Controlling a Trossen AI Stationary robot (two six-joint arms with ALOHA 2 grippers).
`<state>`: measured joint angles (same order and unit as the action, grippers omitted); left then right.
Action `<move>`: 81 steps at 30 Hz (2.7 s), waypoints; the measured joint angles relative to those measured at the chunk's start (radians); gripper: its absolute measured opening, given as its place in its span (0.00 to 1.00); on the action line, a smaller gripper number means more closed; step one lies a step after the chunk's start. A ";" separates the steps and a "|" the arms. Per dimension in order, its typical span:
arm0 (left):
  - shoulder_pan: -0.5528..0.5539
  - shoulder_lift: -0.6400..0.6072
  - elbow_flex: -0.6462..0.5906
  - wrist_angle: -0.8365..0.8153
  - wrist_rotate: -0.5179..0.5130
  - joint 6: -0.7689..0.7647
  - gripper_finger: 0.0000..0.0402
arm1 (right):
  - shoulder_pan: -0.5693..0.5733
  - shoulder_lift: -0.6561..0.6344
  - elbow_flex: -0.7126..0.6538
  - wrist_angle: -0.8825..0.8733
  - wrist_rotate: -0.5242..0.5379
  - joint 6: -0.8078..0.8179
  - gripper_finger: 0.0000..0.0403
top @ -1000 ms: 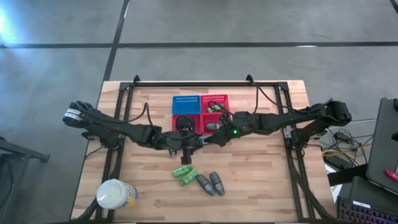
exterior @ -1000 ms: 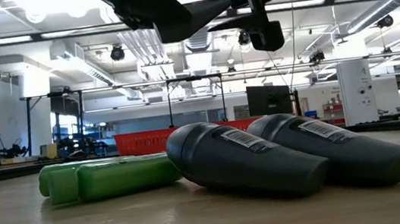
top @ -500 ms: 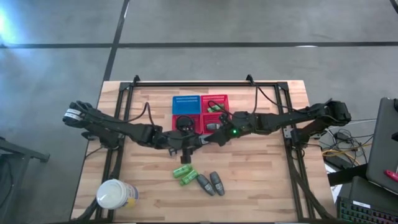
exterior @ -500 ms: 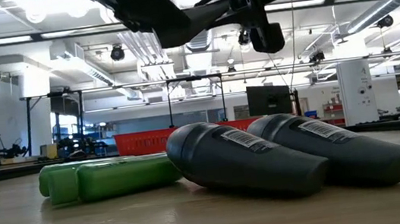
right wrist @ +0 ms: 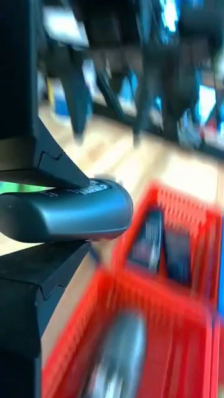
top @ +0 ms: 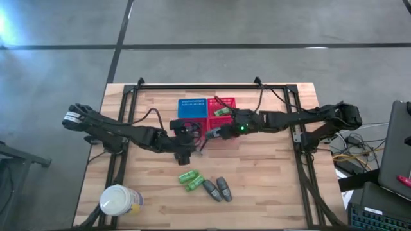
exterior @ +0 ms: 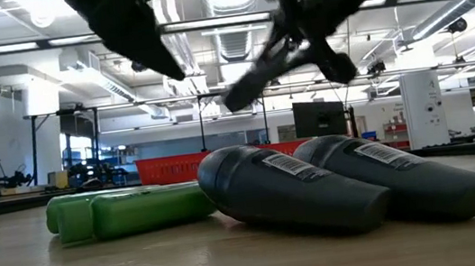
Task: Pick & Place Travel size toiletries
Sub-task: Put the deodorant into the bottom right red bin, then put the razor into the blue bin
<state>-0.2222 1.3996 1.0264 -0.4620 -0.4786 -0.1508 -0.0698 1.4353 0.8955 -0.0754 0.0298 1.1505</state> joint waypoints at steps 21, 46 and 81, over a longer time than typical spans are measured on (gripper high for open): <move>-0.002 -0.041 -0.020 -0.132 0.024 -0.053 0.71 | -0.251 0.115 -0.058 0.002 -0.149 0.072 0.31; -0.003 -0.062 -0.084 -0.106 0.238 -0.041 0.71 | -0.237 -0.089 -0.058 -0.279 -0.068 -0.075 0.75; 0.006 -0.055 -0.243 -0.113 0.340 -0.292 0.71 | 0.142 -0.197 -0.058 -0.418 -0.027 -0.092 0.61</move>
<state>-0.2157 1.3445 0.7830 -0.5755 -0.1388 -0.4433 0.0724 1.2385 0.8375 -0.4930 0.0029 1.0585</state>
